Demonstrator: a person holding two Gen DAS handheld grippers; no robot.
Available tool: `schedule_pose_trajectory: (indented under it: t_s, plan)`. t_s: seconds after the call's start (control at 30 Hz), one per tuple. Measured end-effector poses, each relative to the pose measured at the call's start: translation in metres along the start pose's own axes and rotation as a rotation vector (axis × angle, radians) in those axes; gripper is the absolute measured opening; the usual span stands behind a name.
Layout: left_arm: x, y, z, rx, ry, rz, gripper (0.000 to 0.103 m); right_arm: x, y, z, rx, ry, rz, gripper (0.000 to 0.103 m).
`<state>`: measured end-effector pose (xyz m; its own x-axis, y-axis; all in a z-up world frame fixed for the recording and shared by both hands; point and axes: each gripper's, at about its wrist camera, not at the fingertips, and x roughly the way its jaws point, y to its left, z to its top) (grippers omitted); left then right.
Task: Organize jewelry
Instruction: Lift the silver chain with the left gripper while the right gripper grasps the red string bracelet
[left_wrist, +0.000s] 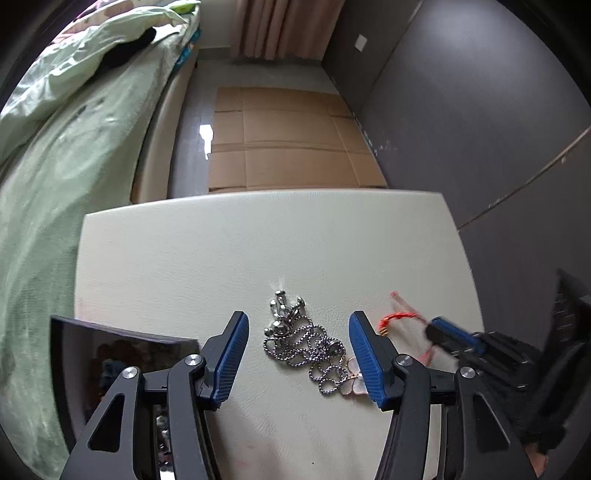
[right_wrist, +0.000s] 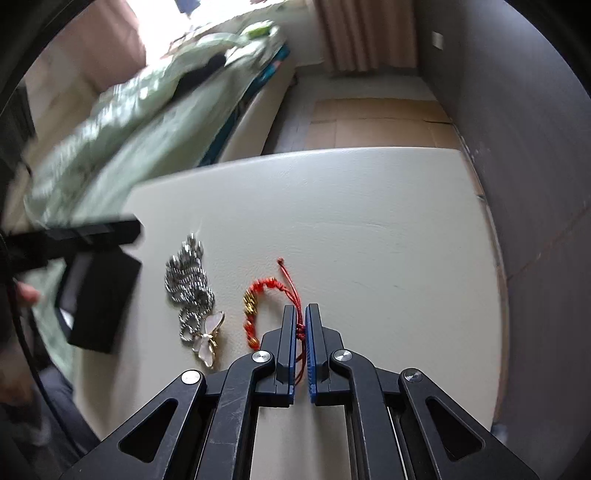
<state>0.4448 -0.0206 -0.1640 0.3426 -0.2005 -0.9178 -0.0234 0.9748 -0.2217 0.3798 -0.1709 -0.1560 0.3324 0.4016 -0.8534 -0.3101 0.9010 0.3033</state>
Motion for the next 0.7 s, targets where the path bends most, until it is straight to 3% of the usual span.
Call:
schedule_pose_trajectory:
  t_s: [0.23,0.43,0.5,0.53,0.57,0.7]
  plan:
    - [0.029,-0.010,-0.004,0.061,0.058,0.093,0.057,-0.025,-0.023,-0.009,0.100,-0.117,0.074,0.006]
    - [0.040,-0.019,-0.001,0.119,0.054,0.201,0.057,-0.033,-0.023,-0.016,0.118,-0.149,0.093,0.006]
    - [0.041,-0.021,-0.002,0.123,0.051,0.204,0.056,-0.036,-0.021,-0.017,0.113,-0.157,0.096,0.006]
    - [0.039,-0.023,-0.002,0.128,0.047,0.188,0.046,-0.037,-0.020,-0.017,0.114,-0.158,0.098,0.006]
    - [0.039,-0.024,-0.002,0.131,0.055,0.180,0.043,-0.037,-0.020,-0.017,0.113,-0.159,0.096,0.006]
    - [0.045,-0.031,0.000,0.139,0.083,0.206,0.042,-0.041,-0.020,-0.018,0.110,-0.161,0.098,0.006]
